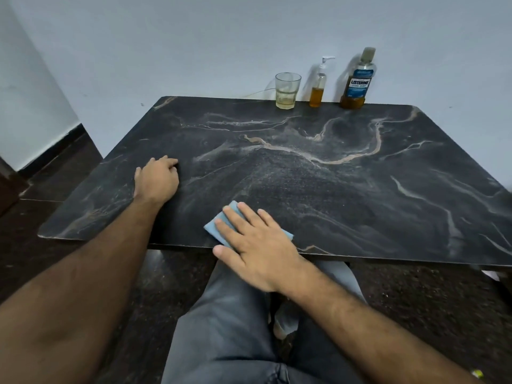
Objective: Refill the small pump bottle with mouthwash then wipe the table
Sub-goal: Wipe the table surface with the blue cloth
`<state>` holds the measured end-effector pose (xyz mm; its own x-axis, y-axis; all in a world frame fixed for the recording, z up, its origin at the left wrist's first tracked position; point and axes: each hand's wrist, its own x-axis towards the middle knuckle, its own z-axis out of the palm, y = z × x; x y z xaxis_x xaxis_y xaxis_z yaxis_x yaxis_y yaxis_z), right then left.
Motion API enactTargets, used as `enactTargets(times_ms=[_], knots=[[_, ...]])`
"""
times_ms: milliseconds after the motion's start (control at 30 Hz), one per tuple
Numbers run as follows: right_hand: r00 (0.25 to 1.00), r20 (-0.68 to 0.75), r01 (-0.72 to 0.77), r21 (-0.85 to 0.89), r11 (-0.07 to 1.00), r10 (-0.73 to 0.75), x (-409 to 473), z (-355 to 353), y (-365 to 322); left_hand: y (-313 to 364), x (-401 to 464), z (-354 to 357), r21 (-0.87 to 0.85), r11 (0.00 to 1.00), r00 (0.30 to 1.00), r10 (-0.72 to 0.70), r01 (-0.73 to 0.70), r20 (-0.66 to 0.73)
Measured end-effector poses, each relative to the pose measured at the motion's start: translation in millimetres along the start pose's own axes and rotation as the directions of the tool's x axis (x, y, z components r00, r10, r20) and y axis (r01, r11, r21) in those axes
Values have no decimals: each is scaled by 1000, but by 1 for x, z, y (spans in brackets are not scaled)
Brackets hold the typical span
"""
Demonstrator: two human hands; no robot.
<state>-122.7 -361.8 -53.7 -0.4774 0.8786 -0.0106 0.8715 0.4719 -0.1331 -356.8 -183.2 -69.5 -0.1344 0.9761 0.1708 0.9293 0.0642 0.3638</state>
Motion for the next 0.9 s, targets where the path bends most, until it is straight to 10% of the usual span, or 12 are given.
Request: enactTargets(times_ms=[367, 667, 900], knots=[[789, -11, -614, -30, 789, 614, -38, -29, 156, 44, -23, -7, -123, 982, 989, 141, -146, -48], [908, -71, -409, 49, 911, 412, -61, -8, 93, 94, -27, 3, -140, 958, 965, 258, -249, 46], [770, -43, -638, -18, 770, 637, -51, -30, 211, 79, -11, 4, -97, 968, 969, 238, -231, 65]])
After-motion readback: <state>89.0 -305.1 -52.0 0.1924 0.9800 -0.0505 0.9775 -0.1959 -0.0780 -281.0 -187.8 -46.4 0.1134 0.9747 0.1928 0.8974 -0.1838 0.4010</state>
